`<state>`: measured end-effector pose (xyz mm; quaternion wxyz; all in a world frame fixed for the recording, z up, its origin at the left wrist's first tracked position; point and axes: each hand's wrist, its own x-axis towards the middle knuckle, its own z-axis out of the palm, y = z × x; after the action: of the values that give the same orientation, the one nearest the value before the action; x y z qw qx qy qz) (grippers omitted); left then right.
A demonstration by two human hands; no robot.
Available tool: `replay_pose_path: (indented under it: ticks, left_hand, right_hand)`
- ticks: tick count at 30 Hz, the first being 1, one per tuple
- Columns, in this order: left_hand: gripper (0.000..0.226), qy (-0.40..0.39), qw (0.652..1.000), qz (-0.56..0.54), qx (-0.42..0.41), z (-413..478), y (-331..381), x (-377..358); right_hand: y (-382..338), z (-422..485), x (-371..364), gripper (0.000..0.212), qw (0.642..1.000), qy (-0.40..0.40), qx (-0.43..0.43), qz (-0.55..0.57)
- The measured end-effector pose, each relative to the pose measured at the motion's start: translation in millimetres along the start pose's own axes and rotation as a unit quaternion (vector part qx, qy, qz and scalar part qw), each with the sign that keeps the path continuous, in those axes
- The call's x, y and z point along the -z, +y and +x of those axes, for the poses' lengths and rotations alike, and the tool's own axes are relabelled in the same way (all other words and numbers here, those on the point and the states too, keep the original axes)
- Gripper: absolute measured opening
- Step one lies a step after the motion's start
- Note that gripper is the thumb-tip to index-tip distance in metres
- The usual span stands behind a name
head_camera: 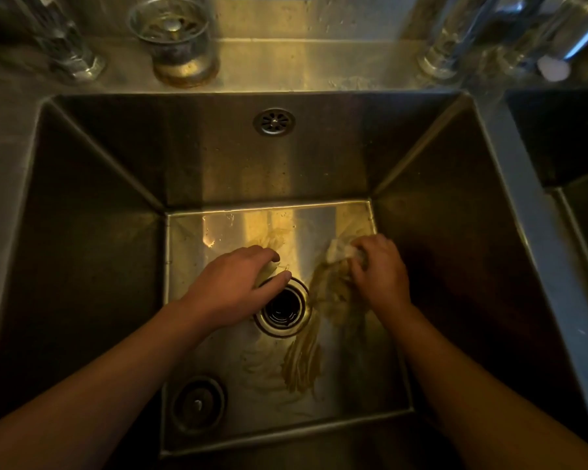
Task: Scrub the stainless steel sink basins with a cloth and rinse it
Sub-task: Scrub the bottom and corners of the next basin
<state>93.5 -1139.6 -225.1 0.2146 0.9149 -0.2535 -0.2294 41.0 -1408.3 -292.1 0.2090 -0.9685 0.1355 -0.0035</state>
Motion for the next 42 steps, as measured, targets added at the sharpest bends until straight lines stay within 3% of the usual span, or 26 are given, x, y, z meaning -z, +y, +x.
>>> replay_pose_path:
  ticks: [4, 6, 8, 13, 16, 20, 24, 27, 33, 42]
  left_hand:
    - [0.059, 0.005, 1.000, -0.007, 0.002, 1.0, 0.4, 1.5]
    - [0.059, 0.007, 1.000, -0.010, 0.002, 1.5, 0.1, 1.8]
    - [0.058, 0.009, 1.000, -0.013, 0.002, 1.6, 0.0, 1.6]
    - [0.060, 0.008, 1.000, -0.013, -0.001, 0.9, 1.1, 1.6]
    - [0.060, 0.007, 1.000, -0.012, 0.001, 1.2, 2.5, 2.0]
    - [0.061, 0.007, 1.000, -0.011, -0.002, 0.9, 2.0, 1.4]
    - [0.062, 0.007, 1.000, -0.013, 0.001, 1.6, 0.9, 1.0]
    - [0.062, 0.003, 1.000, -0.008, 0.005, 1.7, -0.4, -0.7]
    - [0.053, -0.002, 1.000, -0.009, 0.010, 1.7, 0.0, -4.5]
    - [0.053, -0.024, 1.000, 0.005, -0.001, -6.4, 2.9, -8.2]
  right_hand:
    - [-21.3, 19.3, 39.9, 0.025, 0.992, 0.116, 0.006, 0.045]
    - [-26.0, 24.6, 48.8, 0.026, 0.990, 0.125, 0.012, 0.059]
    - [-23.3, 23.6, 43.2, 0.028, 0.994, 0.079, -0.012, 0.074]
    - [-2.7, 1.1, 6.3, 0.031, 0.984, -0.119, -0.078, 0.109]
    - [3.4, -7.5, -3.6, 0.034, 0.986, -0.088, -0.083, 0.111]
    - [5.0, -1.9, -2.6, 0.054, 0.992, -0.035, -0.075, 0.100]
    - [1.0, 13.5, -9.9, 0.065, 0.988, -0.141, 0.041, 0.043]
    - [-0.1, 23.0, -27.0, 0.061, 0.978, -0.195, 0.077, -0.014]
    - [17.6, 16.2, -33.5, 0.047, 0.991, -0.131, 0.018, 0.023]
    - [13.7, -43.0, -35.7, 0.047, 0.985, -0.166, 0.018, 0.029]
